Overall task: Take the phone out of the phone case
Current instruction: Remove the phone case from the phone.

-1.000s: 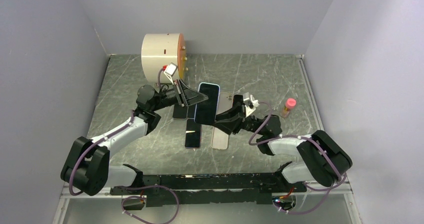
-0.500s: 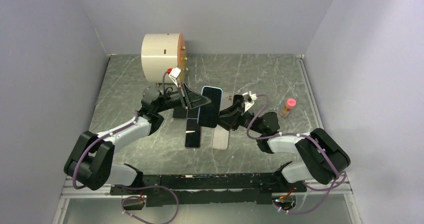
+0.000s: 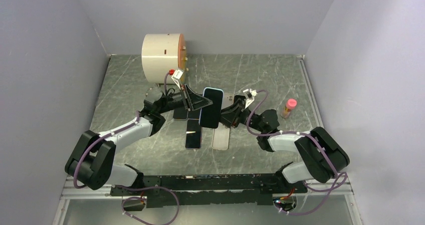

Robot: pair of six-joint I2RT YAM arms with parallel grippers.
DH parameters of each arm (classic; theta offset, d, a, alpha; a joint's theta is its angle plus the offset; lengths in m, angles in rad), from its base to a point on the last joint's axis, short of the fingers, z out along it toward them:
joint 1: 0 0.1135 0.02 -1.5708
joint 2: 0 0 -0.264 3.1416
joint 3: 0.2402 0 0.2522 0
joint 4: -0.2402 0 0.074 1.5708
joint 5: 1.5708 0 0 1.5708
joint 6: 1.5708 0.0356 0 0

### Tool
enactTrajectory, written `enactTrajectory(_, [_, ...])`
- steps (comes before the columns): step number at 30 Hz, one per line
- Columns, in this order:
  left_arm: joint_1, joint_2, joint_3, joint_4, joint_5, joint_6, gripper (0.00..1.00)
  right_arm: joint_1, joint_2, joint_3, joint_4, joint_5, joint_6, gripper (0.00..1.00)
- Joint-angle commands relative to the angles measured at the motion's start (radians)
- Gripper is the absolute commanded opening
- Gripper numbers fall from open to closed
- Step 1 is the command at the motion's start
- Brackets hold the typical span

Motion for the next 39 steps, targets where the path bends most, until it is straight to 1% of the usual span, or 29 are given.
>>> enactTrajectory(1, [-0.042,0.035,-0.012,-0.277,0.024,0.133,0.02,-0.002,-0.016,0.121,0.364,0.072,0.030,0.34])
enactTrajectory(5, [-0.042,-0.004,0.025,-0.513,-0.117,0.285,0.03,-0.001,-0.007,0.114,0.363,0.071,0.038,0.23])
enactTrajectory(7, [-0.041,-0.016,0.038,-0.584,-0.176,0.336,0.03,-0.001,0.002,0.110,0.365,0.066,0.047,0.16])
enactTrajectory(8, [-0.042,-0.018,0.041,-0.601,-0.195,0.346,0.06,-0.001,0.007,0.107,0.365,0.063,0.052,0.12])
enactTrajectory(9, [-0.042,-0.020,0.041,-0.614,-0.217,0.356,0.13,-0.001,0.010,0.103,0.365,0.064,0.056,0.06])
enactTrajectory(10, [-0.041,-0.022,0.040,-0.622,-0.236,0.361,0.17,-0.001,0.013,0.097,0.365,0.066,0.063,0.00])
enactTrajectory(16, [-0.042,-0.017,0.032,-0.654,-0.322,0.382,0.43,-0.002,0.022,0.066,0.365,0.071,0.086,0.00])
enactTrajectory(19, [-0.041,-0.027,0.037,-0.683,-0.371,0.398,0.52,0.000,0.026,0.056,0.366,0.074,0.103,0.00])
enactTrajectory(21, [-0.042,-0.033,0.041,-0.700,-0.400,0.403,0.56,0.002,0.032,0.047,0.365,0.086,0.116,0.00])
enactTrajectory(22, [-0.042,-0.034,0.041,-0.701,-0.406,0.403,0.57,0.002,0.036,0.043,0.366,0.092,0.125,0.00])
enactTrajectory(26, [-0.042,-0.043,0.040,-0.701,-0.441,0.395,0.64,0.006,0.062,0.029,0.366,0.123,0.166,0.00])
enactTrajectory(31, [-0.041,-0.092,0.072,-0.794,-0.539,0.429,0.74,0.013,0.101,0.007,0.363,0.190,0.224,0.00])
enactTrajectory(32, [-0.041,-0.104,0.078,-0.812,-0.560,0.436,0.78,0.014,0.107,0.002,0.360,0.204,0.231,0.00])
enactTrajectory(33, [-0.042,-0.115,0.084,-0.835,-0.585,0.442,0.81,0.016,0.111,-0.002,0.351,0.218,0.236,0.00])
enactTrajectory(36, [-0.046,-0.147,0.102,-0.893,-0.641,0.457,0.83,0.023,0.105,-0.004,0.298,0.239,0.232,0.00])
enactTrajectory(39, [-0.069,-0.171,0.120,-0.950,-0.707,0.474,0.86,0.035,0.069,-0.005,0.191,0.269,0.199,0.00])
